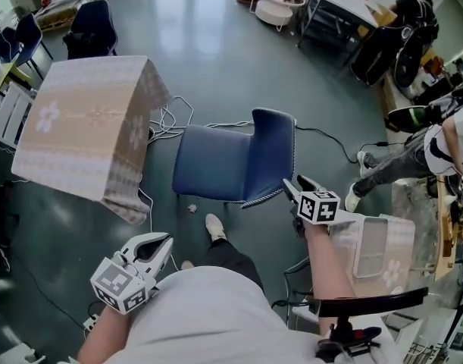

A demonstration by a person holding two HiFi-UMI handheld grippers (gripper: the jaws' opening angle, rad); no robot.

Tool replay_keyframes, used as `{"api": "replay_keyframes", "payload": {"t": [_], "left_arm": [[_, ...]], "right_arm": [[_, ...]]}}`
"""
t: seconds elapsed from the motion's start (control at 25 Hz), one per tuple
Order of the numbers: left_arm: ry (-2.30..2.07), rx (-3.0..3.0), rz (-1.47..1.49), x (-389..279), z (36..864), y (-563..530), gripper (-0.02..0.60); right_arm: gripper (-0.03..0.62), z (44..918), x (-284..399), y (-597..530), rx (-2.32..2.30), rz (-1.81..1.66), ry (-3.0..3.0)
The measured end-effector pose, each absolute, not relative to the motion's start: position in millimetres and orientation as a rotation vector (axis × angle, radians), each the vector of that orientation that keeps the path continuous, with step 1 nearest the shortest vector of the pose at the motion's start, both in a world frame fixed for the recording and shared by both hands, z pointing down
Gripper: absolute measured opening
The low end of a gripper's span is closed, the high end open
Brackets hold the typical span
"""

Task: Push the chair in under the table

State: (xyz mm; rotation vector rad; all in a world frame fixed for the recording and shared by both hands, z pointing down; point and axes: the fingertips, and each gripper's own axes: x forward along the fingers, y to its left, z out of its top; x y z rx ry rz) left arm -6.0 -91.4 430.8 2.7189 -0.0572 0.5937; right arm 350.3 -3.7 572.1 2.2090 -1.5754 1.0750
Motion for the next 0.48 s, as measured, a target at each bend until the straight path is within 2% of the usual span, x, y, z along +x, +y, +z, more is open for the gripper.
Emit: {"api": "replay_keyframes", "payload": {"t": [0.24, 0.48], "left_arm": [[-0.149, 2.707, 0.611, 64, 423, -130, 0.011], [-0.253, 2.670, 0.638, 102, 428, -150, 0.011]], "right_arm": [[0.236, 637, 445, -49, 2.164, 1.287, -1.493], [0.247, 685, 472, -74, 2.046, 1.508, -1.533]]}}
